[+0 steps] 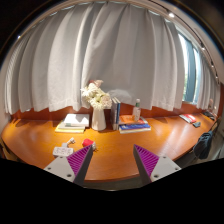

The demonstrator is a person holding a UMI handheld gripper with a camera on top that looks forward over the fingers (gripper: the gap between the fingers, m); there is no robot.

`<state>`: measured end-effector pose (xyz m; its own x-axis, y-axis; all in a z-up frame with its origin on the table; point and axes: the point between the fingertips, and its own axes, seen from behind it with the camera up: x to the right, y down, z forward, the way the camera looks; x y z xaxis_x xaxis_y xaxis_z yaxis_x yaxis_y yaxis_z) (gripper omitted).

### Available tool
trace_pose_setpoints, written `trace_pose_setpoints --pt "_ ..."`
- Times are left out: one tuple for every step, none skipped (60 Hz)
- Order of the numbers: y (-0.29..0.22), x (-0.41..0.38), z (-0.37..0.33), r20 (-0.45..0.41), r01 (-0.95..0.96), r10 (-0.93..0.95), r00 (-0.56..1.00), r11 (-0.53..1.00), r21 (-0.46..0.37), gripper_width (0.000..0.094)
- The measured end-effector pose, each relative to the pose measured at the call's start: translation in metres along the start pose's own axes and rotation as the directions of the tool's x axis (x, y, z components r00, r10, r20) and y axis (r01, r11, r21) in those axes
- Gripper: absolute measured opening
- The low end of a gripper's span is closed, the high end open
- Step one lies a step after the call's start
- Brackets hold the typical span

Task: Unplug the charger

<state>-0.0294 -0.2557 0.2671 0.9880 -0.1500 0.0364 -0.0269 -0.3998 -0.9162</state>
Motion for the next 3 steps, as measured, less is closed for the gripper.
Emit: trace_pose_setpoints --pt "0.0009 -0.0004 -0.0003 -0.001 0.001 -0.001 1.000 1.000 -0.001 0.0813" --pt "0.0022 0.0000 0.0002 -0.002 0.003 -0.003 1.000 1.000 -0.001 0.0814" --pt "0.0030 -0.0004 -0.0002 -0.003 0.004 -0.004 1.000 1.000 -0.002 0.0814"
